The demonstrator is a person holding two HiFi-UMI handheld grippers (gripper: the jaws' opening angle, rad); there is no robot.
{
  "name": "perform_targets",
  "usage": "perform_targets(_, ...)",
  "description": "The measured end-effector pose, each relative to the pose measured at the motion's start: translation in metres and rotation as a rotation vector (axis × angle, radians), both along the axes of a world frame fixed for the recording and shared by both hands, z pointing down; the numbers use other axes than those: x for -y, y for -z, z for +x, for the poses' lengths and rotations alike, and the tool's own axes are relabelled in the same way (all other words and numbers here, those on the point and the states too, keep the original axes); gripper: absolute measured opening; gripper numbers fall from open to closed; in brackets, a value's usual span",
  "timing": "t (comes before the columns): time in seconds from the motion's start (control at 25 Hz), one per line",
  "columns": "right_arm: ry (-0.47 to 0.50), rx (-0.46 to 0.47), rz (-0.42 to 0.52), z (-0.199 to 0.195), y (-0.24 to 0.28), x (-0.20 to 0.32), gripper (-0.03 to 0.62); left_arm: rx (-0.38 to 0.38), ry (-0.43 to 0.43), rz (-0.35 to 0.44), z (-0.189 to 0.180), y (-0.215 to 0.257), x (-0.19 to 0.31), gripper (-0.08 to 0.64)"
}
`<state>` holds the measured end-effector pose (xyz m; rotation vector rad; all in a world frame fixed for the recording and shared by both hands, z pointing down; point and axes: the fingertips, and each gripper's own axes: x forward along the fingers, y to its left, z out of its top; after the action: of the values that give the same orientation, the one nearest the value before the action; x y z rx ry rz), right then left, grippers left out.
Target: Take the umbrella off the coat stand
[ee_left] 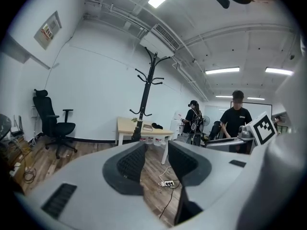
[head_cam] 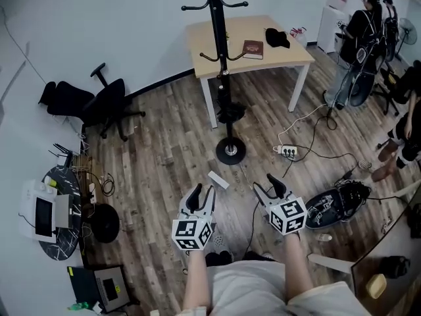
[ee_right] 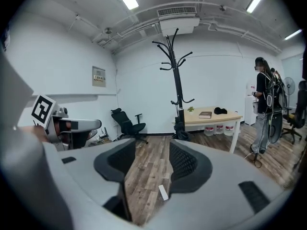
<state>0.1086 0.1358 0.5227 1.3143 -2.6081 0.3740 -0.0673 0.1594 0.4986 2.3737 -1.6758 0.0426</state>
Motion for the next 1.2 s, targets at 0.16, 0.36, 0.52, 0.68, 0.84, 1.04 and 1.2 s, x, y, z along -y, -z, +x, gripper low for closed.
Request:
perform_targets(0.16,-0.088,-0.007,0.009,-0.014,0.003,0.020,0.230,-0.007,-0.028,0.012,-0.036,0.000,0.018,0.158)
perform_targets(0.36,-0.153,-0.004,0.010,-0.039,-0.003,0.030,0.230,-0.017,-0.073,0.021,-0.072,-0.005,0.037,0.158)
perform_targets(0.52,-0.167,-0.019,-0.007,-0.058,-0.008,0.038,0.231,-0.034,-0.079,0.010,-0.098,-0.007,0.053,0.156)
perform_targets(0.68,-0.172,-0.033,-0.012,-0.068,-0.010,0.052,0.231,-0.044,-0.081,0.014,-0.110,-0.005,0.067,0.156)
perform_targets(0.84,-0.171,-0.018,-0.004,-0.081,-0.007,0.075,0.232,-0.030,-0.083,0.024,-0.121,-0.001,0.085,0.156)
perform_targets(1.04,-0.107,-0.046,0.000,-0.104,-0.009,0.108,0.232,-0.040,-0.047,0.033,-0.135,0.000,0.115,0.156)
perform_targets(1.2,-0.086,-0.043,0.001,-0.113,-0.010,0.139,0.232,-0.035,-0.045,0.033,-0.136,-0.001,0.143,0.156)
